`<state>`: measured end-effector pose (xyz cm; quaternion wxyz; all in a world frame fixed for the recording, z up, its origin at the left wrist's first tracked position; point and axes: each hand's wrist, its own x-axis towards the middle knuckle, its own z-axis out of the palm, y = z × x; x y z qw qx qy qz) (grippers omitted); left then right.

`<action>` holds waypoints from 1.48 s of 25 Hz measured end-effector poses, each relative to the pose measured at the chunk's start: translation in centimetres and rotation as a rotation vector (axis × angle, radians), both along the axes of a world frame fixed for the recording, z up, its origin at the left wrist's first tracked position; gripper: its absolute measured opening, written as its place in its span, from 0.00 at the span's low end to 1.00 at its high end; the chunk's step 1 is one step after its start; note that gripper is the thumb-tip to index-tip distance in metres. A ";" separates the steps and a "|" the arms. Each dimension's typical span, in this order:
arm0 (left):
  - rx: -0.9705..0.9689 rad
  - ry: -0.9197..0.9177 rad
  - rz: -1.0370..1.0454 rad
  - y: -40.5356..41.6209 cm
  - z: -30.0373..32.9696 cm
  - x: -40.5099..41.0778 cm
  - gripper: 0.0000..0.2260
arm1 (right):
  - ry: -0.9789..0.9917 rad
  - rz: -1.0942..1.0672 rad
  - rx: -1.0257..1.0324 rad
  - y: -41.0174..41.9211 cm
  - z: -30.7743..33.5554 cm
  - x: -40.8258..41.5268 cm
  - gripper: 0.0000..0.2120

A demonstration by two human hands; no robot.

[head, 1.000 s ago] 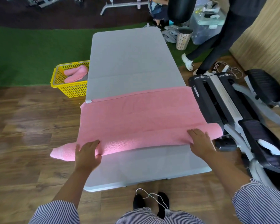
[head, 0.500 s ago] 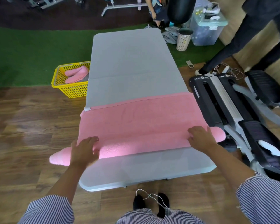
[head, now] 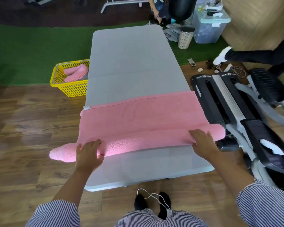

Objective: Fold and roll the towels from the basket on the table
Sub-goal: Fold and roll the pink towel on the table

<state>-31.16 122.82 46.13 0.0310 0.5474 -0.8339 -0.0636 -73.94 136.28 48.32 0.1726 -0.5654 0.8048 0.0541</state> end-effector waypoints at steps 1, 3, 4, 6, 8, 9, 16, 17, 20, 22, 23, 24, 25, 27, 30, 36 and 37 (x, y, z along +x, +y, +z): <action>-0.009 -0.002 -0.004 0.0 0.0 0.1 0.22 | -0.002 -0.007 -0.003 -0.1 0.1 0.0 0.26; -0.001 -0.022 -0.022 0.1 0.6 0.4 0.18 | -0.023 -0.003 0.038 -0.5 0.5 -0.3 0.23; 0.002 -0.034 -0.032 -0.1 1.0 0.5 0.18 | -0.033 0.010 0.065 -0.9 0.9 -0.5 0.22; 0.006 -0.051 -0.043 -0.5 1.5 0.8 0.20 | -0.039 0.033 0.033 -1.4 1.5 -1.0 0.21; -0.048 -0.029 -0.020 -0.6 1.5 1.1 0.21 | -0.027 0.011 -0.113 -1.6 1.5 -1.3 0.21; -0.074 -0.016 0.004 -0.5 1.4 1.2 0.21 | -0.037 -0.016 -0.149 -1.5 1.4 -1.3 0.21; -0.051 -0.077 -0.053 1.3 -1.4 1.6 0.33 | -0.087 -0.024 0.010 -0.9 0.4 -0.9 0.30; -0.072 -0.073 -0.056 1.4 -1.3 1.5 0.33 | -0.046 -0.013 0.022 -0.9 0.4 -0.7 0.31; -0.205 -0.005 -0.077 1.1 -0.5 0.9 0.23 | 0.136 0.053 -0.003 -0.8 0.2 -0.2 0.29; -0.265 0.062 -0.170 0.9 0.0 0.6 0.18 | 0.196 0.044 -0.060 -0.4 0.2 -0.4 0.25; -0.258 0.085 -0.221 0.8 0.0 0.5 0.19 | 0.216 0.030 -0.080 -0.1 0.1 -0.5 0.23; -0.223 0.100 -0.257 0.9 -0.2 0.3 0.20 | 0.229 0.011 -0.089 0.1 0.0 -0.6 0.23; -0.162 0.105 -0.267 1.3 -0.7 0.0 0.21 | 0.238 -0.007 -0.096 0.3 -0.2 -0.5 0.24; -0.051 0.100 -0.217 2.3 -1.7 -0.2 0.27 | 0.235 -0.005 -0.101 0.3 -0.8 0.6 0.29; 0.032 0.144 -0.186 3.0 -2.3 0.0 0.26 | 0.210 0.136 -0.077 -0.7 -1.4 3.9 0.42; 0.088 0.280 0.045 1.9 0.7 2.1 0.21 | 0.060 0.513 -0.262 -4.4 -1.9 14.1 0.37; 0.073 0.269 0.165 1.2 1.4 2.8 0.21 | 0.014 0.536 -0.265 -5.1 -1.9 16.2 0.36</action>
